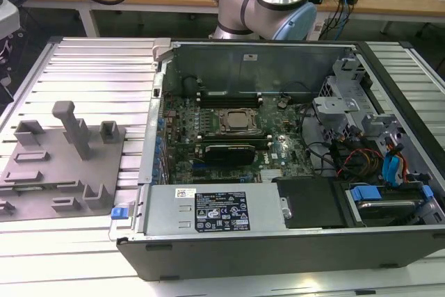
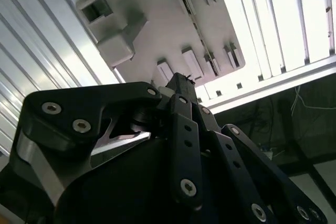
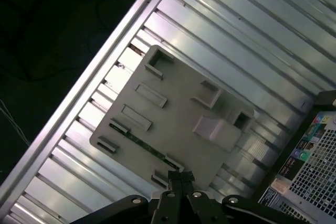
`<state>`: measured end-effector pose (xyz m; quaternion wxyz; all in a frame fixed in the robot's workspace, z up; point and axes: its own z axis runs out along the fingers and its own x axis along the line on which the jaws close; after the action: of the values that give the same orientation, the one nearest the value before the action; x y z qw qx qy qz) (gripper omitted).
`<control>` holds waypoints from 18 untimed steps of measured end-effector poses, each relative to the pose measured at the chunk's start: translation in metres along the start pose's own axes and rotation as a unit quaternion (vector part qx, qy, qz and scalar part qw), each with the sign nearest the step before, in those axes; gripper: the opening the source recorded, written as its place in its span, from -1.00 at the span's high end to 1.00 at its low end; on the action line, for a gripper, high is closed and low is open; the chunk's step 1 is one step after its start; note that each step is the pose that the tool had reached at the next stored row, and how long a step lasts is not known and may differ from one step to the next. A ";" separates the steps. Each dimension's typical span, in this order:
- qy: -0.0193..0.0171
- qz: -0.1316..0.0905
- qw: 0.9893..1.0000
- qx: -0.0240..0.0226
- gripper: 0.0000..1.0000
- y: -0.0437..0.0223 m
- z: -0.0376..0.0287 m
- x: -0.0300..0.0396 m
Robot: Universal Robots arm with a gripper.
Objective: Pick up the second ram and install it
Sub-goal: 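Pick up the second ram and move it above second insertion slot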
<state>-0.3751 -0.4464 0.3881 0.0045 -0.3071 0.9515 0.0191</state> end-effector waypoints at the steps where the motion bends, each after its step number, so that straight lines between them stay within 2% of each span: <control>1: 0.000 -0.004 1.000 0.000 0.79 0.0000 0.0000 0.0000; 10: 0.002 -0.034 0.999 0.000 0.79 0.0000 0.0000 0.0000; 18: 0.004 -0.065 0.998 0.001 0.79 0.0000 0.0000 0.0000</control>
<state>-0.3751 -0.4464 0.3881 0.0026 -0.3684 0.9295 0.0171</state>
